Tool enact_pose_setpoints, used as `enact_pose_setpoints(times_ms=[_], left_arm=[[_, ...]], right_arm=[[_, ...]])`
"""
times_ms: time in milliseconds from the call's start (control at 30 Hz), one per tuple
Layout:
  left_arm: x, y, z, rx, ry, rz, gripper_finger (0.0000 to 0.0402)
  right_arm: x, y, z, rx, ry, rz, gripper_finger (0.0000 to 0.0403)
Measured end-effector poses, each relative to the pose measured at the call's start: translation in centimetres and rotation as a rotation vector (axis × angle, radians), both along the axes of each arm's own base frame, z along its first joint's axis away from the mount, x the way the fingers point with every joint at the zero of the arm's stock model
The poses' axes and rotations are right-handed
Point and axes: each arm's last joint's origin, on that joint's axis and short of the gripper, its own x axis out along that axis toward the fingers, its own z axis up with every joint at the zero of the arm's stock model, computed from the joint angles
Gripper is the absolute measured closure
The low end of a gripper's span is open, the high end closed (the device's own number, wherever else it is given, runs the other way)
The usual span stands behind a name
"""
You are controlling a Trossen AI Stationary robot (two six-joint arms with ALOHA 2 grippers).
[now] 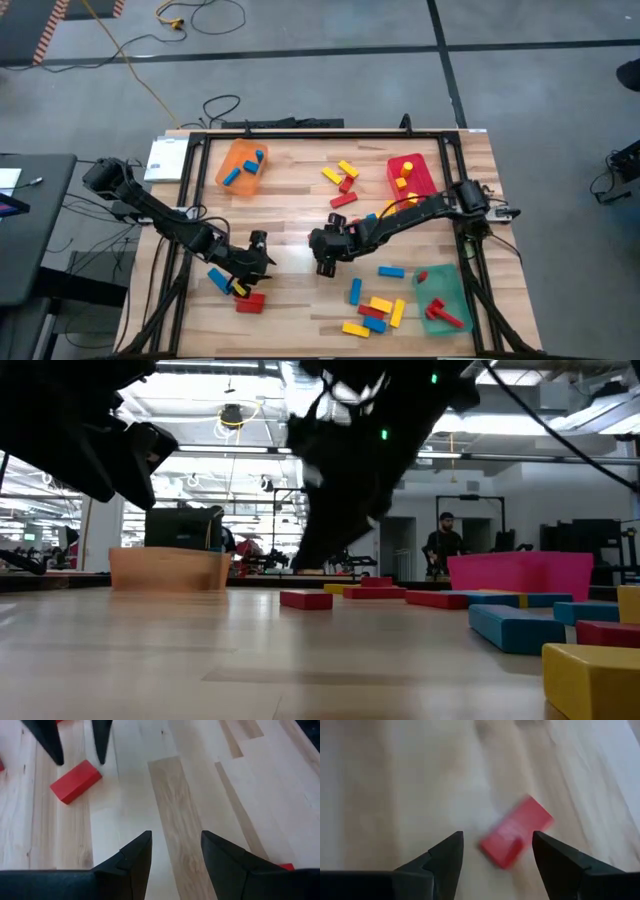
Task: Sort blocks
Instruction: Put the red rectangle block into the green bin
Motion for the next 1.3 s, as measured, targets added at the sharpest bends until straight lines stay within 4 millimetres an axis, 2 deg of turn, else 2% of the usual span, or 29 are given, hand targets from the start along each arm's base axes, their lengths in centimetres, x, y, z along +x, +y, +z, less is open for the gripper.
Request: enact_pose_setpoints(times_ms=[133, 400, 667, 867, 1033, 1133, 1300], left_arm=[[0.0, 0.0, 0.0, 0.002, 0.0, -0.003, 0.0235], [0.1, -0.1, 0.2, 0.016, -0.027, -0.028, 0.0235], [0.3, -0.2, 0.4, 0.013, -0.063, -0.04, 0.0235], [0.3, -0.2, 0.4, 0.008, -0.063, -0.037, 0.0235], [0.3, -0.2, 0.4, 0.007, -0.064, -0.036, 0.0235], [0.3, -0.2, 0.4, 0.007, -0.063, -0.036, 0.0235], [0.3, -0.2, 0.4, 0.009, -0.063, -0.037, 0.0235]], right_arm=[[0.3, -1.0, -0.4, 0.01, -0.006, -0.067, 0.0148], [0.3, -1.0, -0.4, -0.01, -0.034, -0.135, 0.0148], [1.1, -0.3, -3.1, -0.003, -0.033, -0.16, 0.0148], [0.7, 0.2, -3.5, -0.051, -0.016, -0.181, 0.0157], [0.2, 1.0, -3.7, -0.112, 0.059, -0.077, 0.0182], [-0.4, 1.7, -3.1, -0.152, 0.09, -0.001, 0.0195], [-1.8, 2.8, -0.8, -0.198, 0.135, 0.131, 0.0207]])
